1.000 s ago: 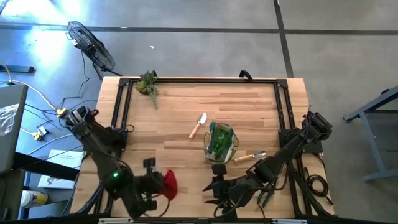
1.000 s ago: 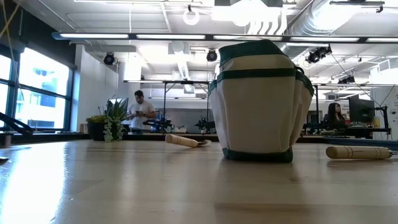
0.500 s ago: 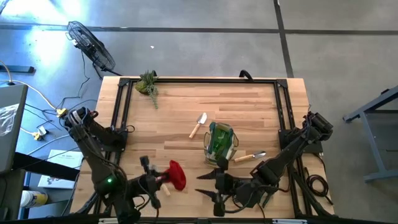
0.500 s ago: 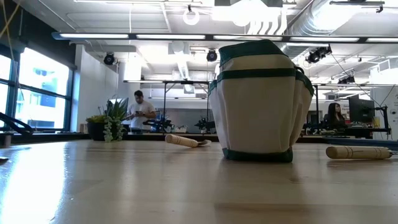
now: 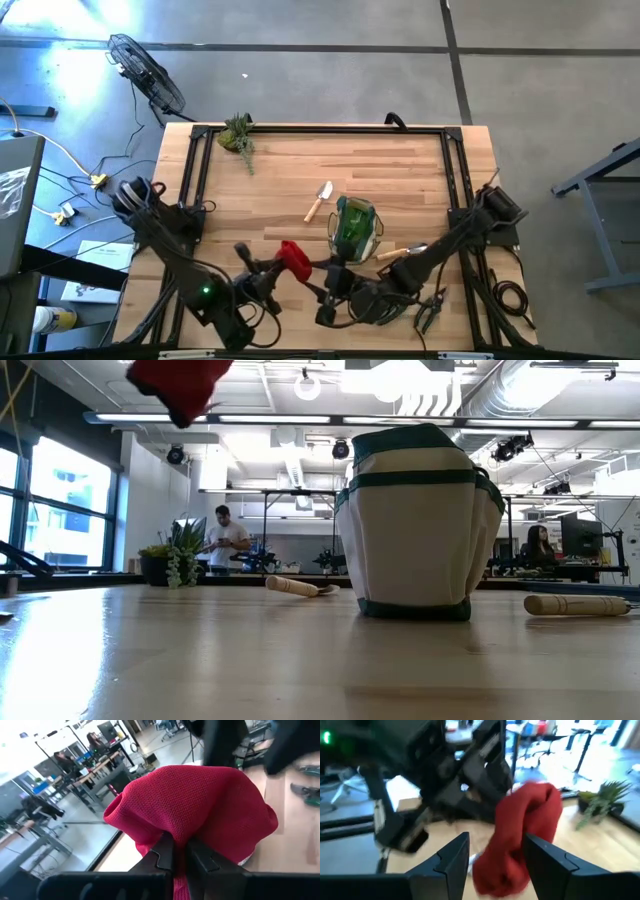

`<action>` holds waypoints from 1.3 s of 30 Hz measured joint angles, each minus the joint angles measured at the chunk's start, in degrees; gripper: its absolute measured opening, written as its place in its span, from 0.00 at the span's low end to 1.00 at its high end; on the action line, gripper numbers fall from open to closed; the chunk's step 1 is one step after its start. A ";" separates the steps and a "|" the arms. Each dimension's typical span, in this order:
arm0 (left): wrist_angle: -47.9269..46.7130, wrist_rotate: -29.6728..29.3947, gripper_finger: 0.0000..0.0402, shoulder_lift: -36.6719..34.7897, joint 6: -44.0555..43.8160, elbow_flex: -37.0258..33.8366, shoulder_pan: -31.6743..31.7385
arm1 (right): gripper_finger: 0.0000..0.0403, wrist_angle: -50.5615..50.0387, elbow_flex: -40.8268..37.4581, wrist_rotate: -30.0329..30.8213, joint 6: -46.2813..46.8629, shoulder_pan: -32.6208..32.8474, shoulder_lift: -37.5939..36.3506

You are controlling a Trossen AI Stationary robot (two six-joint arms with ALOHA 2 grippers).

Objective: Pick & Place Garden tools in Gardening bag
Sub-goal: Put the red glove into the light brown gardening bag

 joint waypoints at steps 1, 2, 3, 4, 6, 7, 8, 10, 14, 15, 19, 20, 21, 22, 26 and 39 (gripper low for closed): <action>-0.07 0.14 0.03 0.17 0.63 -0.03 0.01 | 0.43 0.64 0.00 1.50 -0.91 0.10 0.16; 0.15 0.21 0.03 0.23 1.02 -0.04 0.01 | 0.43 0.73 0.00 3.23 -1.86 0.28 0.20; 0.34 0.14 0.03 0.20 1.14 -0.04 -0.01 | 0.43 0.79 0.00 4.66 -2.65 0.48 0.22; 0.46 -0.06 0.03 0.18 1.36 -0.04 -0.01 | 0.43 0.95 0.00 5.66 -2.77 0.64 0.22; 0.71 -0.14 0.03 0.18 2.17 -0.04 -0.01 | 0.43 1.26 0.00 6.27 -2.90 0.58 0.22; 0.71 -0.48 0.03 0.18 2.19 -0.04 -0.01 | 0.43 1.38 0.00 6.15 -2.90 0.58 0.22; 0.72 -0.78 0.03 0.18 2.19 -0.04 -0.01 | 0.43 1.40 0.00 6.06 -2.79 0.54 0.22; 0.72 -0.81 0.03 0.16 2.31 -0.04 -0.01 | 0.43 1.39 0.00 5.68 -2.37 0.30 0.22; 0.72 -0.80 0.03 0.14 2.36 -0.04 -0.01 | 0.43 1.38 0.00 2.21 -0.16 -0.44 0.22; 0.70 -0.80 0.03 0.14 2.36 -0.04 -0.01 | 0.43 1.33 0.00 1.52 0.21 -0.65 0.22; 0.67 -0.87 0.03 0.14 2.36 -0.04 -0.01 | 0.43 0.03 0.00 0.05 1.76 -1.08 0.22; 0.65 -0.86 0.03 0.14 2.36 -0.04 -0.01 | 0.43 -0.21 0.00 0.15 1.88 -1.21 0.22; 0.67 -0.88 0.03 0.14 2.36 -0.04 -0.01 | 0.43 -0.24 0.00 0.15 1.86 -1.35 0.22; 0.67 -0.89 0.03 0.14 2.36 -0.02 -0.01 | 0.43 -0.24 0.00 0.16 1.86 -1.42 0.22; 0.67 -0.91 0.03 0.14 2.68 -0.02 -0.01 | 0.43 -0.34 0.02 -0.23 2.04 -2.14 0.59; 0.49 -0.58 0.03 0.14 2.80 -0.02 -0.01 | 0.40 -1.33 0.02 -7.51 3.98 -4.73 1.62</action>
